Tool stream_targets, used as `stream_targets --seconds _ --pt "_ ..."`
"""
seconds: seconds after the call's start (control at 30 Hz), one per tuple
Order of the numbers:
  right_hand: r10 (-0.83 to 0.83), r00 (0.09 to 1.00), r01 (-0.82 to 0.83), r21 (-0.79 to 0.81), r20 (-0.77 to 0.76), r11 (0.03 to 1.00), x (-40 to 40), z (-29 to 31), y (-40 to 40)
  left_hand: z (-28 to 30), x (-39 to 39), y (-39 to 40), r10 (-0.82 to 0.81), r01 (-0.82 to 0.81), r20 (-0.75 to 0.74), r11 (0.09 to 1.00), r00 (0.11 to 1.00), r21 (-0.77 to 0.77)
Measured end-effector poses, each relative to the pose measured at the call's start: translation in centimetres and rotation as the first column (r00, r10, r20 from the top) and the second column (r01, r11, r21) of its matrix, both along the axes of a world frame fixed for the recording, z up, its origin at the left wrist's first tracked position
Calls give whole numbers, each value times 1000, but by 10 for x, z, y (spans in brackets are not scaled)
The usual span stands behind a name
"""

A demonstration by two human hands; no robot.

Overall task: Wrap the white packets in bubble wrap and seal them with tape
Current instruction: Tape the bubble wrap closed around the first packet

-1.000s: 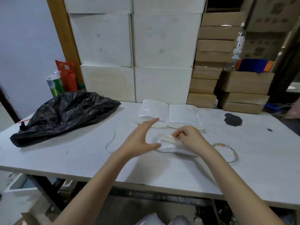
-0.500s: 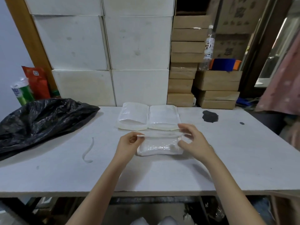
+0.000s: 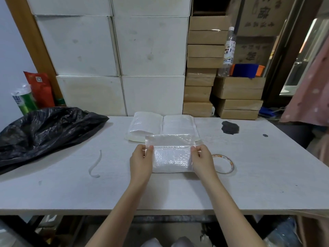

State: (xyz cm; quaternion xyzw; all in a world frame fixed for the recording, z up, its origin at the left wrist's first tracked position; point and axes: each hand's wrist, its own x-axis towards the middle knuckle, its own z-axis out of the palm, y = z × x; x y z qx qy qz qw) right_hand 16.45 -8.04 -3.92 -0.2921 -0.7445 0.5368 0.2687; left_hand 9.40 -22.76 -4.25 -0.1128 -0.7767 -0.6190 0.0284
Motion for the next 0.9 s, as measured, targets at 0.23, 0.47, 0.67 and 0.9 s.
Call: stream_targets --seconds 0.23,0.47,0.67,0.9 --pt "-111 993 91 299 49 950 -7 4 -13 -6 1 10 136 -158 -105 955 985 -252" --pt "-140 975 77 323 175 943 -10 -7 -9 -6 -5 18 138 -145 -48 901 989 -410" --pt "-108 958 49 220 264 974 -13 -6 -6 -5 -9 16 108 -71 57 890 992 -450" --pt "-113 927 45 193 357 980 -19 -11 -2 0 -9 14 107 -40 119 887 987 -460"
